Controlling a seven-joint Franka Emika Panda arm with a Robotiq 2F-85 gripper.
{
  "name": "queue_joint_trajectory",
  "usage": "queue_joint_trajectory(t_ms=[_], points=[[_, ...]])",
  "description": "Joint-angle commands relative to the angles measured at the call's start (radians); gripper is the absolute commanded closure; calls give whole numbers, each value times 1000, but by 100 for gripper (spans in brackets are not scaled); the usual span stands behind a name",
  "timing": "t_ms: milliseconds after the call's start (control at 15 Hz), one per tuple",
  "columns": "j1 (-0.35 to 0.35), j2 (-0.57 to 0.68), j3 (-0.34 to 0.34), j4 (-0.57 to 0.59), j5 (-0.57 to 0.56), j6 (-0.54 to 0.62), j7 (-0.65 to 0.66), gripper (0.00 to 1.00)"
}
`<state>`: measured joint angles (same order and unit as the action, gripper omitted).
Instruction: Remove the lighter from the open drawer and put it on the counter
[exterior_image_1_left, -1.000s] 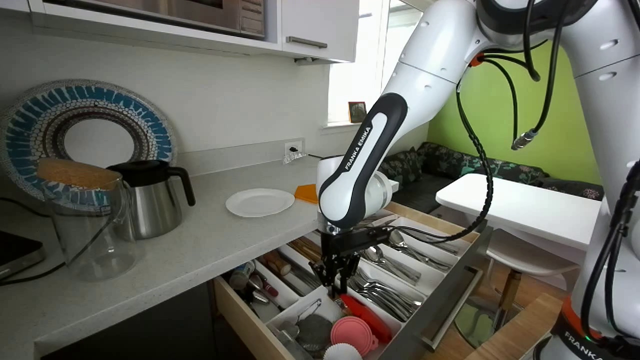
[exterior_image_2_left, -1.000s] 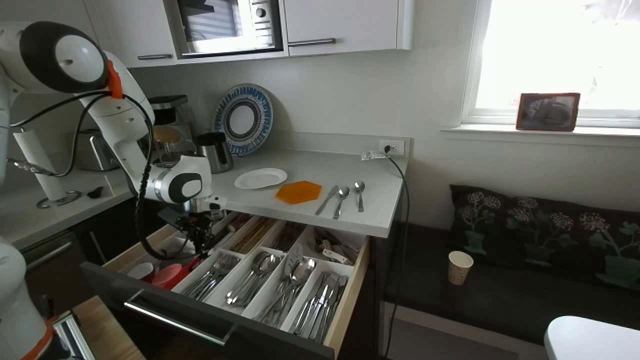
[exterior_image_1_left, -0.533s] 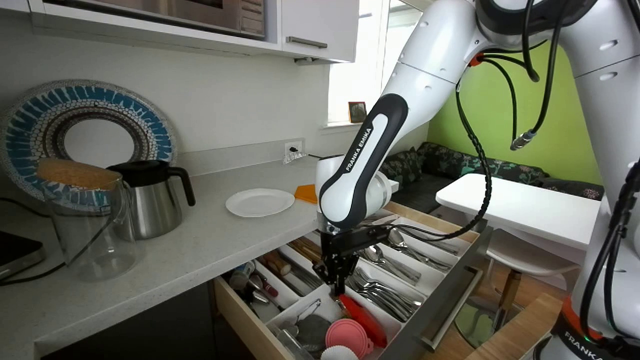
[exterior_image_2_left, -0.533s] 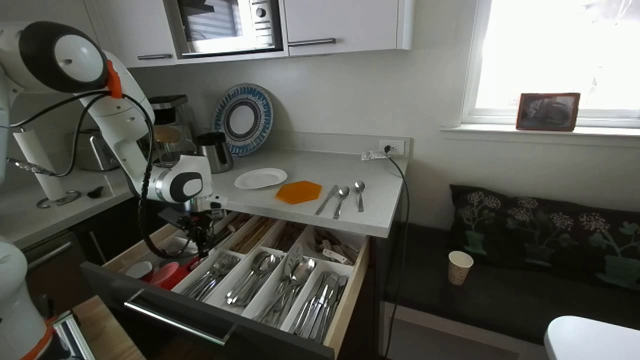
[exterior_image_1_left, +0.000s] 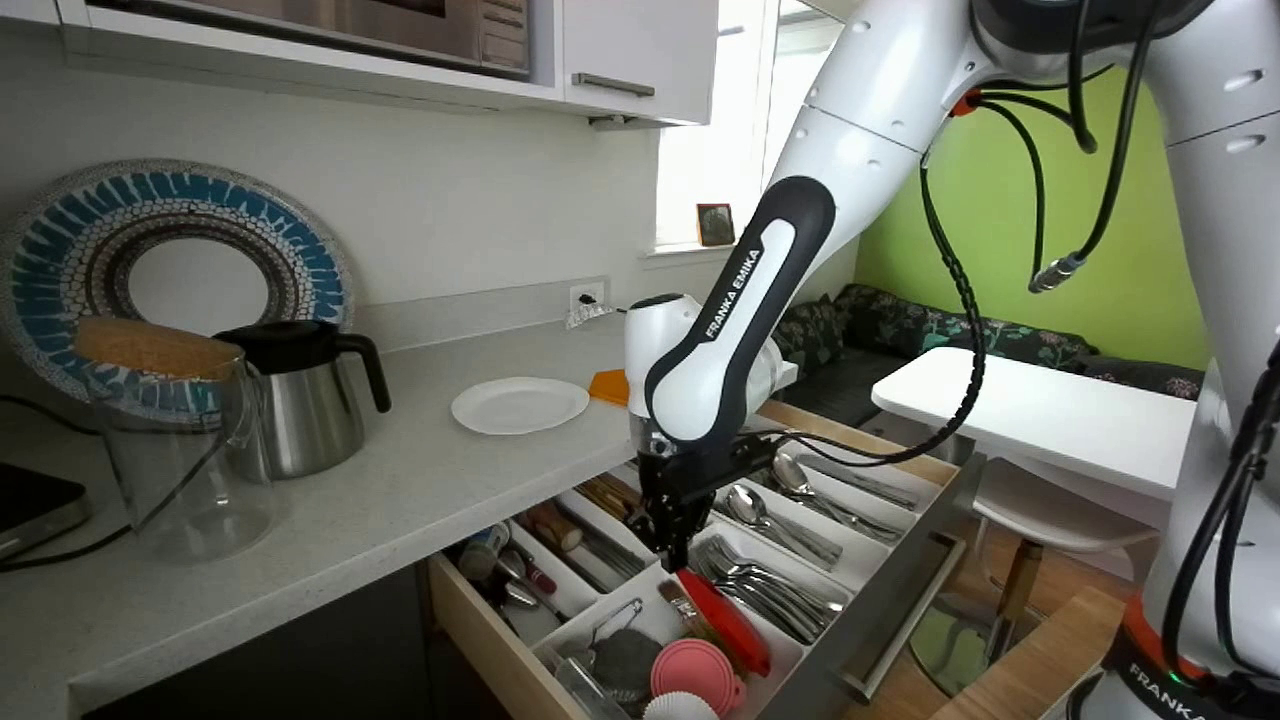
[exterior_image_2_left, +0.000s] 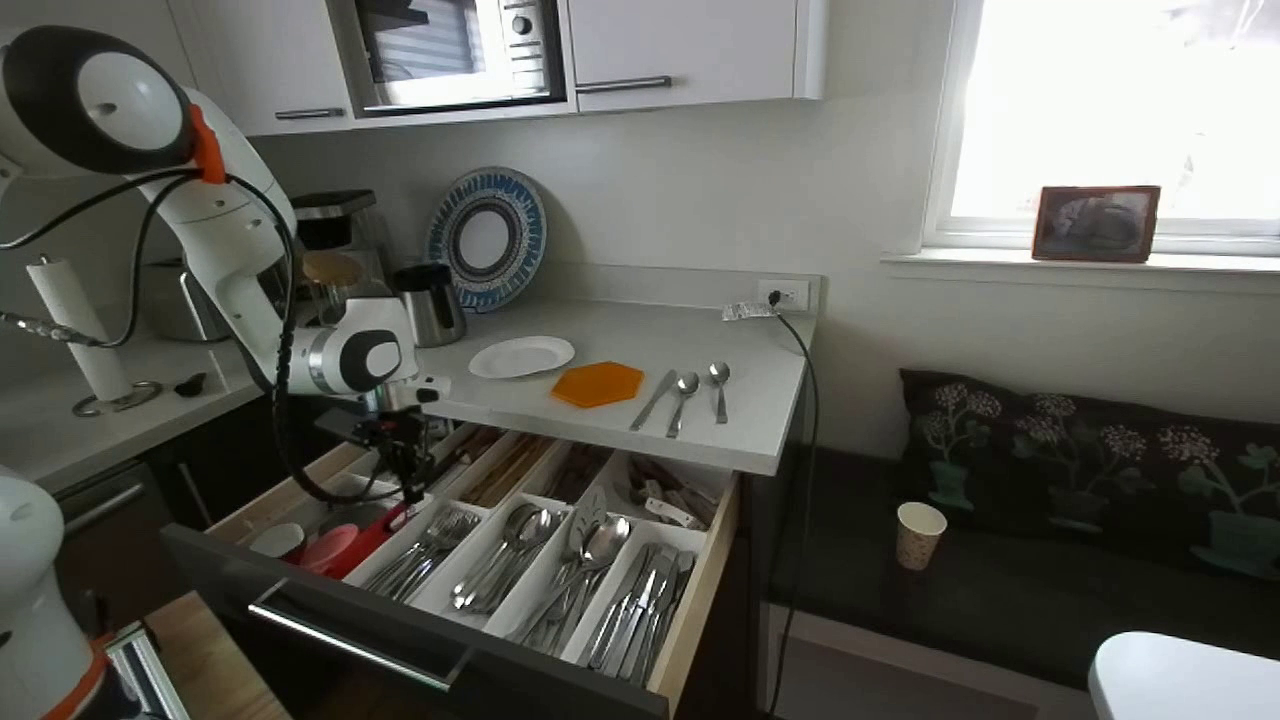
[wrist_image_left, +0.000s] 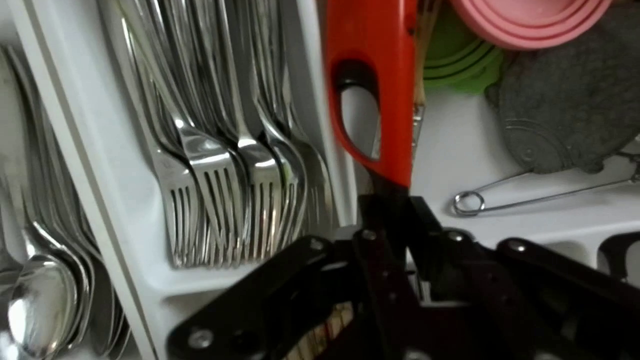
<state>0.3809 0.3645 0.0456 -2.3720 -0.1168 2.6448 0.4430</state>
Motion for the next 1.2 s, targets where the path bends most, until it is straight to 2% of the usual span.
queue_joint_trajectory(t_ms=[0, 133, 733, 867, 1133], points=[[51, -121, -42, -67, -110, -28, 120, 95], [55, -171, -41, -84, -163, -43, 177, 95], [-18, -348, 37, -126, -326, -88, 318, 95], [-45, -385, 56, -109, -355, -118, 309, 95], [-94, -413, 108, -20, -337, -169, 207, 95]])
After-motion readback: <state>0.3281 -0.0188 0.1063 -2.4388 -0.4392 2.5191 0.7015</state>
